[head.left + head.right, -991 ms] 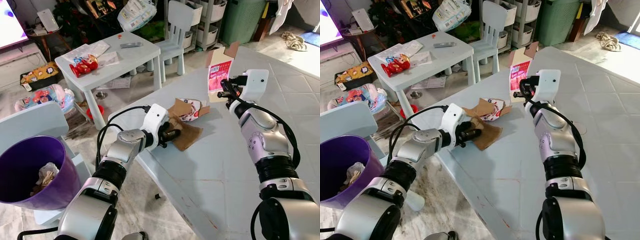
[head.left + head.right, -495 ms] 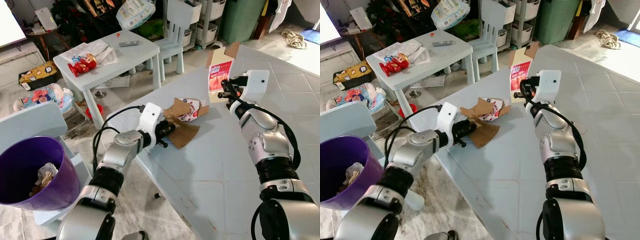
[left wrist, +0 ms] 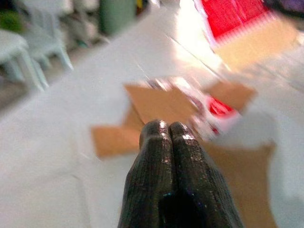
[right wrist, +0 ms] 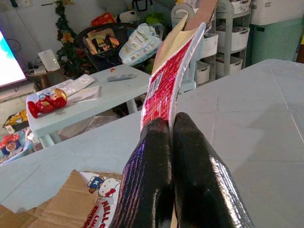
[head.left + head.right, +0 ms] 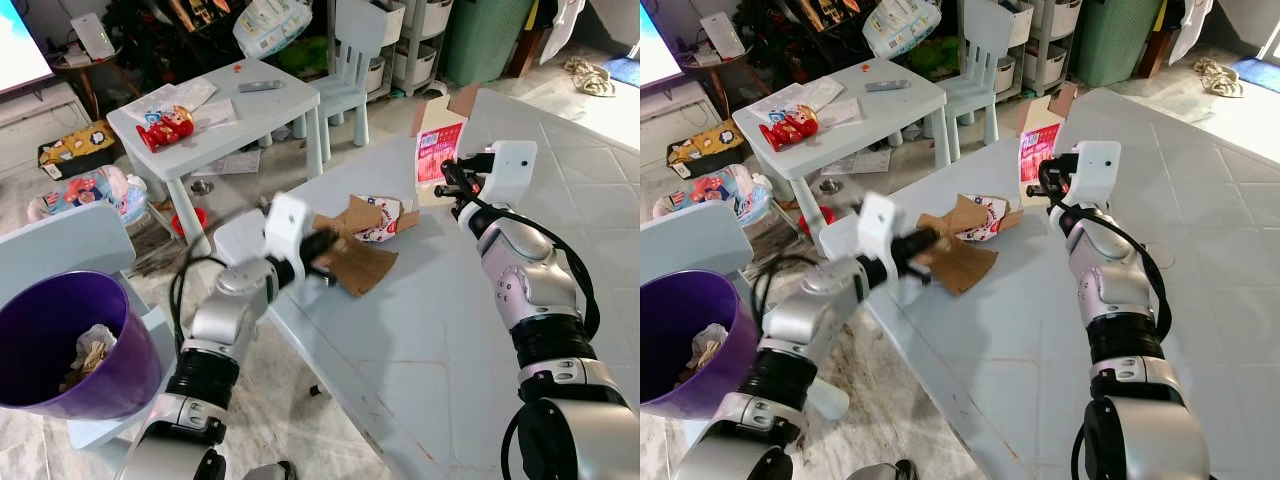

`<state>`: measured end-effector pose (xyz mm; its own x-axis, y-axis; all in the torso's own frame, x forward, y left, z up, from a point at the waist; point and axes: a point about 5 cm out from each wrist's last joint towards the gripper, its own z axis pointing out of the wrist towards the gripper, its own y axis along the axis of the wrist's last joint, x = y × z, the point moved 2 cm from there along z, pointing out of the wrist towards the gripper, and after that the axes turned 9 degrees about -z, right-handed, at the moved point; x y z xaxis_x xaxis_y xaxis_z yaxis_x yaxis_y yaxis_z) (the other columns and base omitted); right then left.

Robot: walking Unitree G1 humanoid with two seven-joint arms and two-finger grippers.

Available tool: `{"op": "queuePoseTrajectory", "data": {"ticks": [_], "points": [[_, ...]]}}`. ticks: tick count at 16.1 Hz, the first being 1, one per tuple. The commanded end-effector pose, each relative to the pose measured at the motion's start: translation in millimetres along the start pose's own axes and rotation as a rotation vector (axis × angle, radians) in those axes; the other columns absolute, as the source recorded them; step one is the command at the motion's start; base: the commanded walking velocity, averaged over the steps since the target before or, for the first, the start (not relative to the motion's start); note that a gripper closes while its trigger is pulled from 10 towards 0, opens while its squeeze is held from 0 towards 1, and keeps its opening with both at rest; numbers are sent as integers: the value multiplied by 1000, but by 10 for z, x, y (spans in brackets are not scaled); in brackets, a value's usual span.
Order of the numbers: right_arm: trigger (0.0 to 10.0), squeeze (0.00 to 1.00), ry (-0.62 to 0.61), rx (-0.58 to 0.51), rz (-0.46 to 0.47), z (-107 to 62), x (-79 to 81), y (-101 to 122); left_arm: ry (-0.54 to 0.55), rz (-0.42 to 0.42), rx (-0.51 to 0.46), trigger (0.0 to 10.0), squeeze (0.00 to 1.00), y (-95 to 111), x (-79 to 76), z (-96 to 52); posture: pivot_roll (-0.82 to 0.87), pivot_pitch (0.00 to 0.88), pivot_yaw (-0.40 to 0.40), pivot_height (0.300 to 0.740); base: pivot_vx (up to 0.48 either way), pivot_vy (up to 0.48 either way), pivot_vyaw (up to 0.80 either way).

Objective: Picking trash to rubbish bin

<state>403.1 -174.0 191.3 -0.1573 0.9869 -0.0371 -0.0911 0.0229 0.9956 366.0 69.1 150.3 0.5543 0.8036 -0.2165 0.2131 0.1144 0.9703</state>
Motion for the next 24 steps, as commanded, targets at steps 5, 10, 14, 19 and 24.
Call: {"op": "queuePoseTrajectory", "data": {"ticks": [5, 10, 14, 19, 24], "points": [[0, 0, -23, 12, -32, -90, -108, -17, 190, 18, -142, 10000, 0, 195, 207, -186, 22, 79, 29, 740, 0, 0, -320], [0, 0, -16, 27, -34, -94, -90, -41, 282, -41, -180, 10000, 0, 208, 323, -310, 29, 77, 23, 740, 0, 0, -800], [0, 0, -9, 29, -35, -84, -78, -30, 307, -35, -182, 10000, 0, 267, 354, -335, 35, 73, 21, 740, 0, 0, -800], [0, 0, -10, 39, -46, -116, -121, -33, 372, -28, -187, 10000, 0, 351, 422, -347, 25, 78, 22, 740, 0, 0, -800], [0, 0, -2, 34, -51, -123, -120, 4, 357, -106, -185, 10000, 0, 382, 413, -318, 19, 90, 13, 740, 0, 0, -436]]}}
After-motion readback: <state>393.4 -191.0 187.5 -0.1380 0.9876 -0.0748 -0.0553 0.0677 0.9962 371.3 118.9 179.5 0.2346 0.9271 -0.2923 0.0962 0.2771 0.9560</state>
